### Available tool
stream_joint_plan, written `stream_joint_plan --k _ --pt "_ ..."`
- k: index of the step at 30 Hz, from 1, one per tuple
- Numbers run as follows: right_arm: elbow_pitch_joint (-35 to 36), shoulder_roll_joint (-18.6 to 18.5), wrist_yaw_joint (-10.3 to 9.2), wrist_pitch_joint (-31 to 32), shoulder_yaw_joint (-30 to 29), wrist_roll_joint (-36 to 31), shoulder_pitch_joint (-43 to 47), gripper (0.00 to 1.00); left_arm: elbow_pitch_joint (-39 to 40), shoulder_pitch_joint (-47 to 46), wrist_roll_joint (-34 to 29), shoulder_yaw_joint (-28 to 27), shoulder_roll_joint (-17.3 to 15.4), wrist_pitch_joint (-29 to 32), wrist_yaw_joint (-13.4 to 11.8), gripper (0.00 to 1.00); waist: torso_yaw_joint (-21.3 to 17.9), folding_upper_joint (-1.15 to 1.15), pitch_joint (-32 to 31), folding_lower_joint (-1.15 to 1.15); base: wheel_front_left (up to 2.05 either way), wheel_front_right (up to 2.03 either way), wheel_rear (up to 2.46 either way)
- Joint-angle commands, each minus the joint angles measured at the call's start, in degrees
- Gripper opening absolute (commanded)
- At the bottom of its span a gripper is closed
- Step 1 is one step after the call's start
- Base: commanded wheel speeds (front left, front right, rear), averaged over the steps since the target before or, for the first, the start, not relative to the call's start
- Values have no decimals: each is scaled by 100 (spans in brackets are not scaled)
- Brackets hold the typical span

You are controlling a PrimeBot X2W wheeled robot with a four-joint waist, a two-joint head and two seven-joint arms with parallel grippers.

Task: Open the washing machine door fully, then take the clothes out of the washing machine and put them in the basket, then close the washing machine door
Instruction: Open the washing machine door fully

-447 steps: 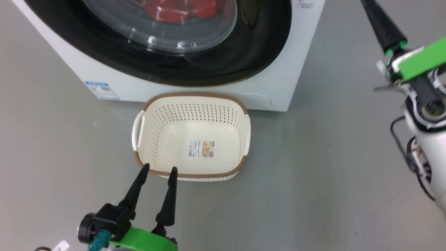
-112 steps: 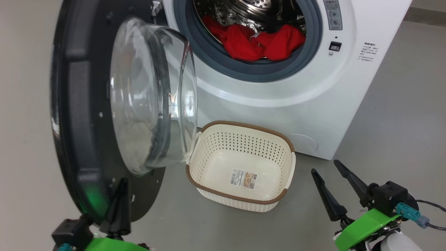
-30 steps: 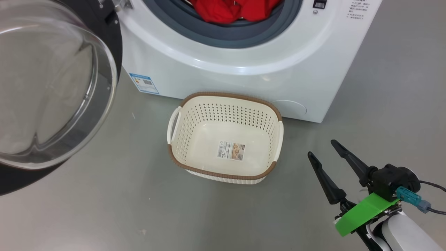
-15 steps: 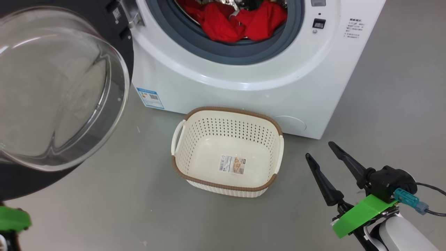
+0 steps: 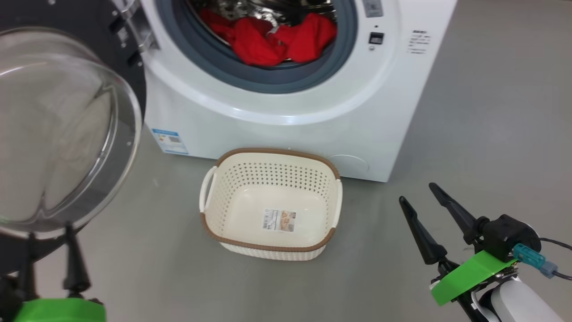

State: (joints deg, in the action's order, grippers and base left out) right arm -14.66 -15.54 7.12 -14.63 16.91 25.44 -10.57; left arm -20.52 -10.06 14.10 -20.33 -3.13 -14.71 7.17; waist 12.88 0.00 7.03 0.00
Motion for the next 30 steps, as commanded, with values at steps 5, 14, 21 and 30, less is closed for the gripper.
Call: stream_joint_plan --k 5,14,21,30 --pt "176 14 36 -37 -72 41 110 100 557 317 209 375 -224 -29 31 100 -399 0 -63 0 0 0 0" --pt "205 21 36 -37 -291 55 221 100 843 657 466 1104 -381 -29 32 100 -1018 0 -129 0 0 0 0" --pt "244 32 36 -37 -557 55 296 100 914 776 584 1441 -555 -29 32 100 -1505 0 -143 0 0 0 0" --pt "283 84 36 -37 -737 33 389 100 1105 975 572 1426 -549 -29 32 100 -1952 0 -172 0 0 0 0"
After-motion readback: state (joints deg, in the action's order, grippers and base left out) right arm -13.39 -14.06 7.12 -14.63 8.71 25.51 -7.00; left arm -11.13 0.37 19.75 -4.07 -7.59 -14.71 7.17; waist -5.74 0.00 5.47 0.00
